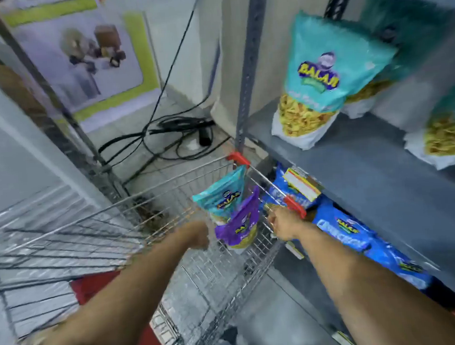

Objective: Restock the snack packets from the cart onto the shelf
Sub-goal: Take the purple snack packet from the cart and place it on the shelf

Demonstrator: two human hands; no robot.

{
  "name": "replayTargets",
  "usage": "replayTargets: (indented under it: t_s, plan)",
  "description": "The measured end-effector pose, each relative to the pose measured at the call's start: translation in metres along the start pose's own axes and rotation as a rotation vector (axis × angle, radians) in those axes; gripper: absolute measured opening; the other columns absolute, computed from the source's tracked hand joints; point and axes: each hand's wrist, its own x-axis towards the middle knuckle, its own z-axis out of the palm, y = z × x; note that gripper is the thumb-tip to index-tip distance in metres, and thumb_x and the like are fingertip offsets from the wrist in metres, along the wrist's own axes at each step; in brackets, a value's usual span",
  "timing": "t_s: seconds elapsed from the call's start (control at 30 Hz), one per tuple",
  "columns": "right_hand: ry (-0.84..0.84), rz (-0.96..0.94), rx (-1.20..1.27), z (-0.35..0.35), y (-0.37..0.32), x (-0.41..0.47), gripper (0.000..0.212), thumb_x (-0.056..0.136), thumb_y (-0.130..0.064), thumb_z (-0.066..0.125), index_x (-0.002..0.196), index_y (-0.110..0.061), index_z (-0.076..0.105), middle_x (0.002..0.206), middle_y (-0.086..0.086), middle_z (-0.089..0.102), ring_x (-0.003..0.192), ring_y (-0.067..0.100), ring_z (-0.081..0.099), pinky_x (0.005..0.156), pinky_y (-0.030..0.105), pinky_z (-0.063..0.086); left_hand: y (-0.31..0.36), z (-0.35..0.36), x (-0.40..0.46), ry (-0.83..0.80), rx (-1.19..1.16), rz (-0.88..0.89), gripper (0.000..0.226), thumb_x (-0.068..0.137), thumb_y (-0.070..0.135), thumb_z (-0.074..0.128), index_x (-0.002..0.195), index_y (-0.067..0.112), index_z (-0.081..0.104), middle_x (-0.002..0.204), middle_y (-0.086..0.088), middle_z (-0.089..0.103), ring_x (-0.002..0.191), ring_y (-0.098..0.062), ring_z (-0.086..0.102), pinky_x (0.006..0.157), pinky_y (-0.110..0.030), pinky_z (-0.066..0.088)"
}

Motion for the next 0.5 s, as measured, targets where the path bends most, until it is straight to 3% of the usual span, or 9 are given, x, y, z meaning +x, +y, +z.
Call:
replayTargets:
  t_s: [0.07,0.1,0.13,0.2,0.27,0.3,0.37,0.43,0.5]
  plan:
    - [-0.074,-0.009,0.012,0.015,0.009,0.031,0.021,0.083,-0.011,0.069,0.070,-0.014,0.053,0.087,0.018,0.063,0.085,0.025,0.062,0.067,0.025,0.031,-0.006,0.021,0.017,-0.105,-0.165,0.041,0.063,0.086,0.025,0.069,0.140,0.007,0.041,0.131,-0.020,0.060,0.108,-0.023,0.060,0.075,-0.019,0.048]
    - [-0.097,0.001,0.037,0.023,0.014,0.044,0.023,0.082,-0.012,0.071,0.072,-0.016,0.051,0.084,0.013,0.063,0.080,0.022,0.061,0.070,0.024,0.034,-0.010,0.035,0.027,-0.109,-0.254,0.039,0.069,0.083,0.028,0.072,0.142,0.009,0.040,0.130,-0.018,0.061,0.105,-0.020,0.059,0.074,-0.018,0.045]
    - [-0.103,0.006,0.038,0.028,0.013,0.051,0.019,0.080,-0.015,0.074,0.081,-0.016,0.055,0.087,0.011,0.067,0.082,0.022,0.063,0.075,0.026,0.041,-0.009,0.043,0.030,-0.049,-0.327,0.069,0.070,0.082,0.028,0.074,0.142,0.011,0.042,0.130,-0.014,0.061,0.105,-0.016,0.057,0.079,-0.018,0.042]
    - [-0.049,0.006,0.120,0.039,0.015,0.074,0.038,0.079,-0.018,0.075,0.112,-0.007,0.061,0.105,0.018,0.072,0.098,0.030,0.068,0.086,0.035,0.052,-0.009,0.063,0.048,0.059,-0.534,0.159,0.059,0.084,0.017,0.073,0.137,0.007,0.049,0.131,-0.006,0.058,0.108,-0.003,0.052,0.093,-0.015,0.038]
    - [-0.024,0.027,0.179,0.047,0.018,0.098,0.042,0.082,-0.017,0.069,0.121,-0.004,0.060,0.116,0.016,0.068,0.107,0.030,0.065,0.092,0.036,0.050,0.001,0.072,0.057,0.130,-0.741,0.252,0.044,0.084,0.003,0.070,0.125,-0.001,0.056,0.119,0.002,0.058,0.092,0.021,0.052,0.091,-0.016,0.043]
    - [-0.033,0.017,0.188,0.048,0.018,0.107,0.038,0.082,-0.017,0.067,0.118,-0.004,0.061,0.116,0.016,0.067,0.104,0.027,0.064,0.091,0.036,0.050,0.008,0.078,0.062,0.183,-0.833,0.267,0.040,0.083,0.000,0.070,0.120,-0.003,0.058,0.112,0.004,0.058,0.081,0.028,0.051,0.086,-0.015,0.043]
    - [-0.068,-0.024,0.213,0.052,0.022,0.126,0.032,0.078,-0.017,0.072,0.107,-0.005,0.066,0.111,0.018,0.071,0.091,0.020,0.061,0.084,0.035,0.051,0.022,0.089,0.073,0.284,-1.013,0.196,0.035,0.081,-0.006,0.069,0.114,0.000,0.060,0.099,0.006,0.060,0.064,0.027,0.052,0.072,-0.006,0.042]
    - [-0.074,-0.036,0.285,0.057,0.027,0.138,0.030,0.072,-0.018,0.081,0.098,-0.008,0.068,0.102,0.011,0.073,0.087,0.016,0.060,0.080,0.031,0.049,0.034,0.098,0.083,0.432,-1.188,0.117,0.032,0.082,-0.010,0.066,0.113,-0.001,0.061,0.086,0.014,0.067,0.063,0.024,0.055,0.067,-0.002,0.043]
    - [-0.077,-0.058,0.390,0.060,0.029,0.144,0.023,0.073,-0.022,0.082,0.087,-0.015,0.065,0.099,0.007,0.073,0.088,0.020,0.064,0.086,0.034,0.052,0.045,0.100,0.088,0.543,-1.308,0.061,0.029,0.088,-0.005,0.059,0.116,0.004,0.060,0.087,0.023,0.069,0.069,0.025,0.057,0.071,-0.003,0.044]
